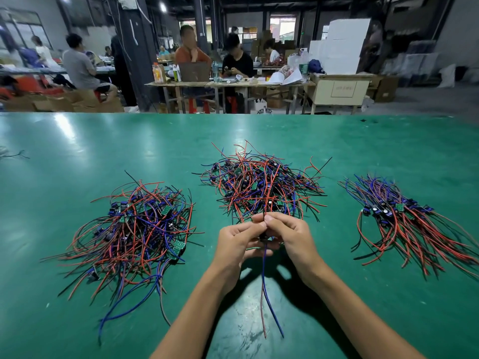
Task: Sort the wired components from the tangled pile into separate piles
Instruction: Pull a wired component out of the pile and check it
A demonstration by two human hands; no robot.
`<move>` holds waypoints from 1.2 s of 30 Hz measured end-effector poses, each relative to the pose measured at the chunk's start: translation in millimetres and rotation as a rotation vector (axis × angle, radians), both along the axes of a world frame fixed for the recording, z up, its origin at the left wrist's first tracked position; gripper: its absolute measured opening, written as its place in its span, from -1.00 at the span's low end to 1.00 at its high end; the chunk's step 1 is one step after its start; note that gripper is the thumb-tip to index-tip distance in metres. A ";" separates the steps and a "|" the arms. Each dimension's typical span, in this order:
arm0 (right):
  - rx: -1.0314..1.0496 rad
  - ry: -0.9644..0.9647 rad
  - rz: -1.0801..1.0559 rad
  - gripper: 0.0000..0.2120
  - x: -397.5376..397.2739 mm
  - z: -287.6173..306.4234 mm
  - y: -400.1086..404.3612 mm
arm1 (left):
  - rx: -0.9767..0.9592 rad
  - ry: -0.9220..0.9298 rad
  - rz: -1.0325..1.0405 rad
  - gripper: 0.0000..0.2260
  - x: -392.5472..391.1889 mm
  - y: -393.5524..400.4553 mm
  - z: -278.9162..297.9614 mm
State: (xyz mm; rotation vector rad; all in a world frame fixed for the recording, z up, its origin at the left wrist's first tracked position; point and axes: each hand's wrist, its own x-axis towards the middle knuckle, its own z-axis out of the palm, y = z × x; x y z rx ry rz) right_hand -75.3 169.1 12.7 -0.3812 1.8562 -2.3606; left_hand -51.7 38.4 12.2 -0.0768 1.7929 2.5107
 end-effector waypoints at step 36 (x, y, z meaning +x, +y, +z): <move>0.263 0.382 -0.171 -0.80 -1.9 -12.6 0.1 | 0.476 -0.110 0.184 -0.89 -1.0 -13.7 10.6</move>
